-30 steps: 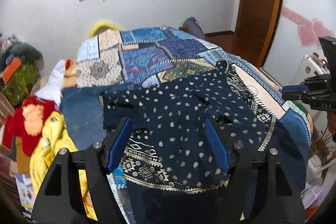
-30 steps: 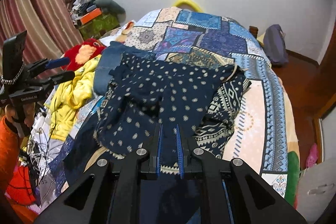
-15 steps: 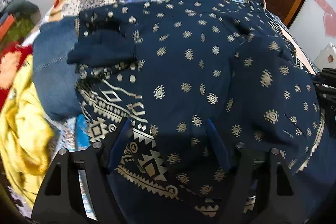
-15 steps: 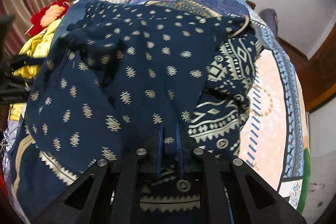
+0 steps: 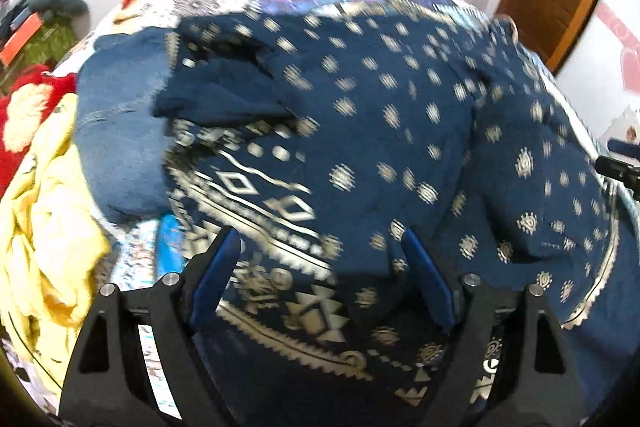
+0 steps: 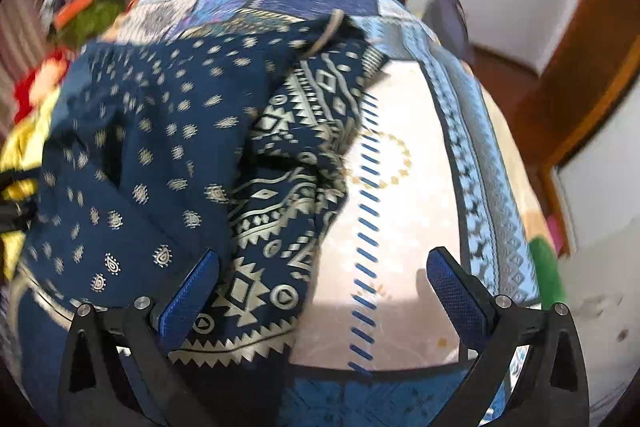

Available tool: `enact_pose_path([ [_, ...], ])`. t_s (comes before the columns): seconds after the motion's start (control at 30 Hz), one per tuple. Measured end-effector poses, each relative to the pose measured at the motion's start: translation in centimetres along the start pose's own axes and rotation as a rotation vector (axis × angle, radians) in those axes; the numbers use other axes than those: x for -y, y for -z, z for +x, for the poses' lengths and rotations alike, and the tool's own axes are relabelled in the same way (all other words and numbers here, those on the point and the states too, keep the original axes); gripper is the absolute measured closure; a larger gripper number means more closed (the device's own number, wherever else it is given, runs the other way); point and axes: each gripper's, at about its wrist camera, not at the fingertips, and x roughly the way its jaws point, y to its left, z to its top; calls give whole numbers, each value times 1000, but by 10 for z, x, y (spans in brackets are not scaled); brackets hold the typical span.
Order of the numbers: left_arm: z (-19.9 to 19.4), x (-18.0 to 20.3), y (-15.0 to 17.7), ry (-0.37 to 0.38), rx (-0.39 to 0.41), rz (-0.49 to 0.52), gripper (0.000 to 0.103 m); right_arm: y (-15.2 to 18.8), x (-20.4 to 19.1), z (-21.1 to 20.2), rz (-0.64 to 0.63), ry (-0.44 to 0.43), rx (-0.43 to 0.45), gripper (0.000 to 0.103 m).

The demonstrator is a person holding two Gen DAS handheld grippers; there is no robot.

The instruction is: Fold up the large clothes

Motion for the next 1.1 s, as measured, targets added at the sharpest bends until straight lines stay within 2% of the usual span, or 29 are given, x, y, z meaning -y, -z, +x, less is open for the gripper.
enact_pose_path([
  [0.13, -23, -41, -15, 3, 67, -110, 19, -14, 19, -15, 76, -47, 49, 0],
  [0.2, -29, -68, -28, -24, 85, -166, 19, -25, 24, -21, 114, -89, 69, 0],
  [0.3, -25, -100, -47, -43, 81, -236, 19, -44, 26, -23, 139, -151, 89, 0],
  [0.43, -6, -129, -65, -62, 67, -293, 19, -66, 21, -12, 135, -166, 85, 0],
  [0.6, 36, -143, -84, -30, 36, -324, 19, -89, 11, 15, 86, -164, 66, 0],
  [0.77, 76, -158, -105, -12, 5, -345, 19, -113, 8, 60, 63, -109, 16, 0],
  [0.87, 101, -167, -118, 39, -7, -370, 19, -123, 13, 81, 62, -112, -4, 0],
  [0.97, 114, -166, -132, 54, 25, -356, 19, -136, 23, 104, 96, -139, -11, 0],
  [1.03, 120, -162, -141, 80, 46, -335, 20, -143, 30, 117, 142, -196, -25, 2],
  [1.1, 126, -159, -147, 96, 64, -333, 31, -149, 31, 123, 160, -229, 4, 8],
])
